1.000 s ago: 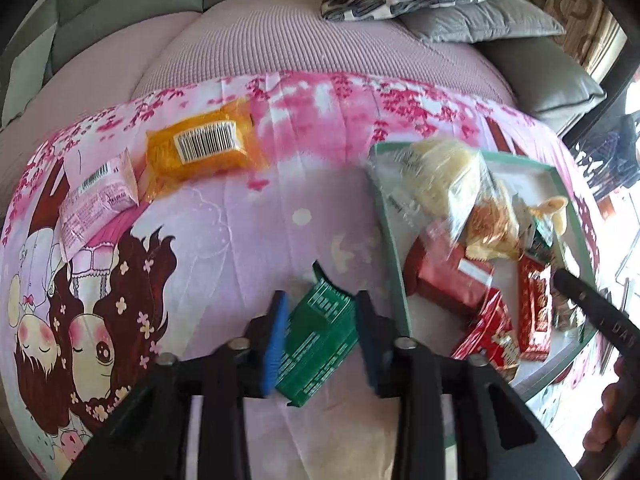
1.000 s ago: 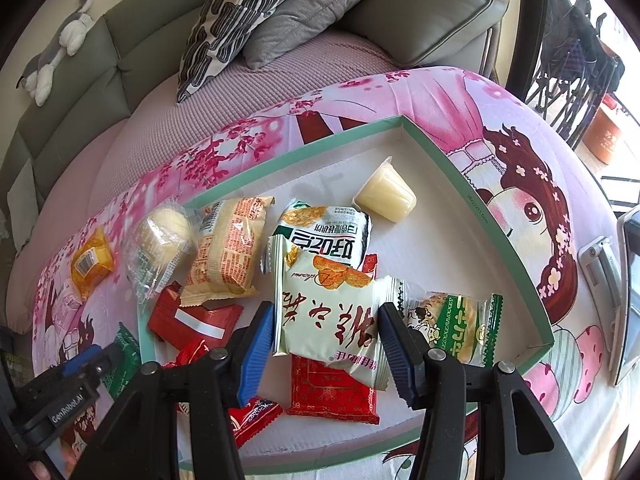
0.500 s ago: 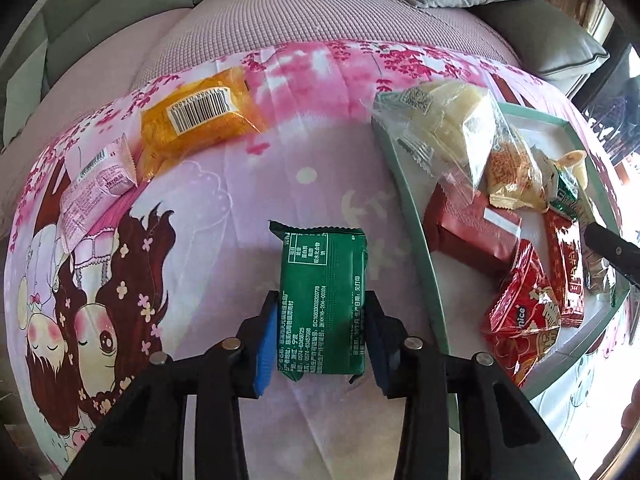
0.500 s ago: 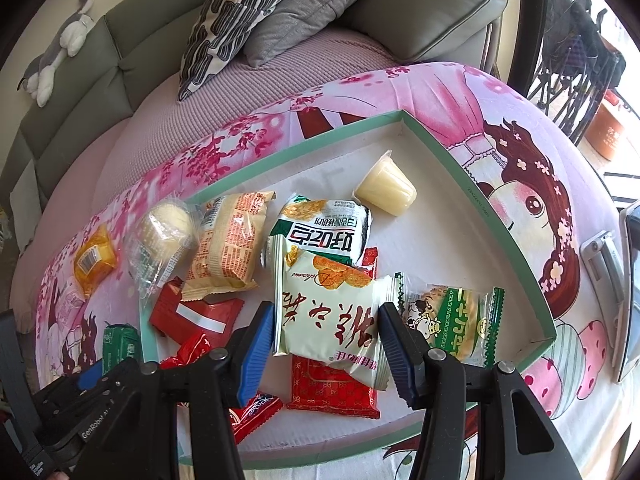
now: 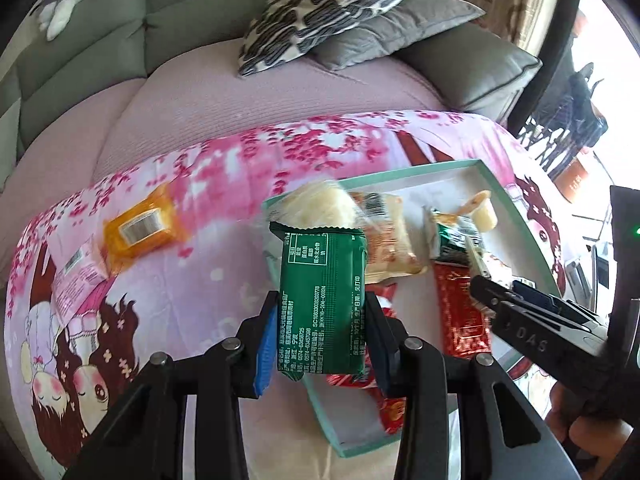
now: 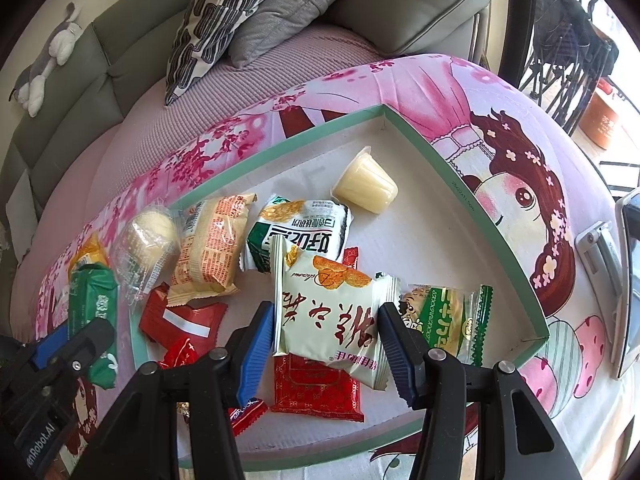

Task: Organize snacks
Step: 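Carry the green packet to the tray with the left gripper while the right releases the cream packet, then release the green packet into the tray with the left gripper and lift both grippers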

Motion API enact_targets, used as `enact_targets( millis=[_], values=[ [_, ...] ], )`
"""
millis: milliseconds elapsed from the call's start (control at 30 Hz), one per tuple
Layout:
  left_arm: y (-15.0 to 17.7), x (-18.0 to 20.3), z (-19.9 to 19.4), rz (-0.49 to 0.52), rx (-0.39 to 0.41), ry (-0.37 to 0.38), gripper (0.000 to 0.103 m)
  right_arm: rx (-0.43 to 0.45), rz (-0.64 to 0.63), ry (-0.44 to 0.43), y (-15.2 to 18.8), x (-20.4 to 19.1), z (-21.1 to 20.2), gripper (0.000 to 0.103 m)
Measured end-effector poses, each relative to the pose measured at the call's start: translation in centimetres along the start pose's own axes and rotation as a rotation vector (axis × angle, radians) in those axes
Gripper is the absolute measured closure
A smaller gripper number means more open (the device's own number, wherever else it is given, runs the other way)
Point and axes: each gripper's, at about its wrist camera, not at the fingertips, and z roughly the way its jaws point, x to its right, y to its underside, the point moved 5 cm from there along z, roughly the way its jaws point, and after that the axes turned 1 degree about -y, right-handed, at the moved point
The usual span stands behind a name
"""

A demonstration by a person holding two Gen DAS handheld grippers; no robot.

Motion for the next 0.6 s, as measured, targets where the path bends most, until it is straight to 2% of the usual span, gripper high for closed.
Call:
enact_targets(
  millis=[133, 267, 333, 433, 500, 600],
  values=[
    [-0.5, 3.3, 1.1, 0.055, -0.010, 0.037, 0.062, -0.003, 0.011, -0.001, 0.0, 0.5, 0.1, 0.045],
    [-0.5, 4.2, 1.8, 0.070, -0.018, 0.037, 0.059, -0.008, 0.019, 0.007, -0.1, 0.6, 0.2, 0.043],
    [-0.4, 3.6, 1.9, 0.052, -0.026, 0.033, 0.048, -0.011, 0.014, 0.002, -0.1, 0.6, 0.2, 0.038],
    [0.0, 2.1, 1.5, -0.003, -0.031, 0.033, 0.038, -0.014, -0.003, 0.003, -0.1, 0.2, 0.1, 0.029],
    [0.3, 0.6, 1.4, -0.039, -0.033, 0.008, 0.033, -0.015, -0.016, 0.012, 0.0, 0.0, 0.1, 0.024],
    [1.2, -1.9, 1.4, -0.087, -0.037, -0.048, 0.022, -0.013, -0.025, 0.025, 0.1, -0.1, 0.2, 0.010]
  ],
)
